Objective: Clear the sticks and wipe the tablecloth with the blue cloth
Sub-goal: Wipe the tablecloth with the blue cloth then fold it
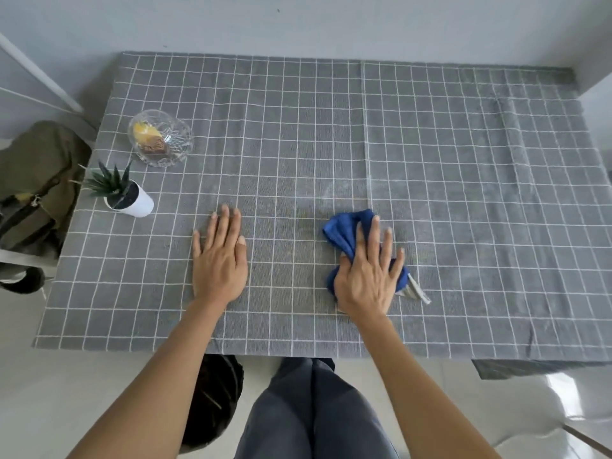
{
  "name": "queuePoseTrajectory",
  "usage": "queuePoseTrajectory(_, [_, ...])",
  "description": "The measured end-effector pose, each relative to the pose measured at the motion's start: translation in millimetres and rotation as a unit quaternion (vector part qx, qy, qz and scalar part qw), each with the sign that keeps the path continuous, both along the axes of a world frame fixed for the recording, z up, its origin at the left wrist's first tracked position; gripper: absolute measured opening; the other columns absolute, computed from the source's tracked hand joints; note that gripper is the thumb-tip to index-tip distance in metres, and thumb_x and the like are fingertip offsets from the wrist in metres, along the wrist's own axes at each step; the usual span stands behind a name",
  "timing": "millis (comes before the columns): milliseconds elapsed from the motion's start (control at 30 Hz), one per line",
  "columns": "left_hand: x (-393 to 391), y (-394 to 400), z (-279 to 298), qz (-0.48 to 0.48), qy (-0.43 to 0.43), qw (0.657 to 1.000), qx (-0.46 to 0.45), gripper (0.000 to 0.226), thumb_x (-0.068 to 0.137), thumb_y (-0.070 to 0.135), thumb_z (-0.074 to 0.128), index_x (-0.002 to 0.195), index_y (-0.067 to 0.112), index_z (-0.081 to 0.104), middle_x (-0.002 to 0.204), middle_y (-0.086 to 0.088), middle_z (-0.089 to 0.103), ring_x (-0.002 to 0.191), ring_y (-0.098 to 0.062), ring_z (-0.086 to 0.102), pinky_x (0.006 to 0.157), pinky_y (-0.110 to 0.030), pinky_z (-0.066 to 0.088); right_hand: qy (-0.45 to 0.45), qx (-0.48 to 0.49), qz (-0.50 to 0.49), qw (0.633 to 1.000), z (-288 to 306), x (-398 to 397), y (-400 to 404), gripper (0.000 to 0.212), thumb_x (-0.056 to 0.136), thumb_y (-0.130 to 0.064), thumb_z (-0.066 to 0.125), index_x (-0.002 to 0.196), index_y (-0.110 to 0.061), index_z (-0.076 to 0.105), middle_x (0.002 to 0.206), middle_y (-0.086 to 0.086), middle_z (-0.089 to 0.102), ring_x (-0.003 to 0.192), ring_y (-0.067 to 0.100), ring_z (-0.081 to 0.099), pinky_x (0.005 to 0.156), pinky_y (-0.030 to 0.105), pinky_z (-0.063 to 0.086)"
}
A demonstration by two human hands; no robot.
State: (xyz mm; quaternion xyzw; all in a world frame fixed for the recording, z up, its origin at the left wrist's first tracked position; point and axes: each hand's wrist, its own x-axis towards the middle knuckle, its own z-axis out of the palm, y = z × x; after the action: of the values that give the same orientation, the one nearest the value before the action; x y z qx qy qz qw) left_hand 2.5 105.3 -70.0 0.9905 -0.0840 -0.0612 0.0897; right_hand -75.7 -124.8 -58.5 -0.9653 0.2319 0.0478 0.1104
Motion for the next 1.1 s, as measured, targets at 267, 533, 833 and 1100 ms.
queuePoseTrajectory(267, [1, 2, -1, -0.003, -0.002, 1.000, -0.001, 0.056, 0.096, 0.039, 0.002, 0.151, 0.027, -0.005, 0.159, 0.005, -0.007, 0.146, -0.013, -0.009, 0.119, -0.047, -0.005, 0.004, -0.014, -0.115, 0.993, 8, -18, -80, 0.063, 0.091, -0.038, 0.031, 0.151, -0.022, 0.017, 0.160, -0.006, -0.001, 0.143, 0.024, 0.011, 0.113, 0.050, 0.013])
queuePoseTrajectory(533, [-6, -2, -1, -0.005, 0.002, 1.000, -0.012, 0.058, 0.095, 0.041, 0.002, 0.150, 0.025, -0.007, 0.159, 0.004, -0.009, 0.146, -0.013, -0.010, 0.116, -0.046, -0.012, -0.046, -0.017, -0.033, 0.998, 35, 4, -29, 0.060, 0.091, -0.029, 0.044, 0.147, -0.017, 0.028, 0.157, -0.006, 0.011, 0.108, 0.024, 0.033, 0.089, 0.041, 0.031])
queuePoseTrajectory(833, [-17, -3, -3, 0.000, -0.021, 1.000, -0.016, 0.056, 0.097, 0.036, 0.006, 0.151, 0.023, 0.001, 0.159, 0.004, -0.001, 0.147, -0.013, -0.005, 0.118, -0.048, -0.004, -0.025, 0.071, 0.152, 0.986, 10, 19, 72, 0.067, 0.082, -0.032, 0.049, 0.146, -0.016, 0.034, 0.159, -0.004, 0.010, 0.137, 0.022, 0.025, 0.107, 0.044, 0.022])
queuePoseTrajectory(1100, [-18, 3, -1, 0.016, -0.011, 1.000, -0.008, 0.055, 0.098, 0.036, 0.006, 0.151, 0.026, -0.001, 0.159, 0.007, -0.006, 0.146, -0.012, -0.009, 0.118, -0.046, -0.005, -0.003, 0.020, 0.107, 0.994, 6, 8, 25, 0.068, 0.088, -0.032, 0.035, 0.152, -0.021, 0.016, 0.160, -0.004, -0.002, 0.147, 0.022, 0.003, 0.115, 0.047, 0.000])
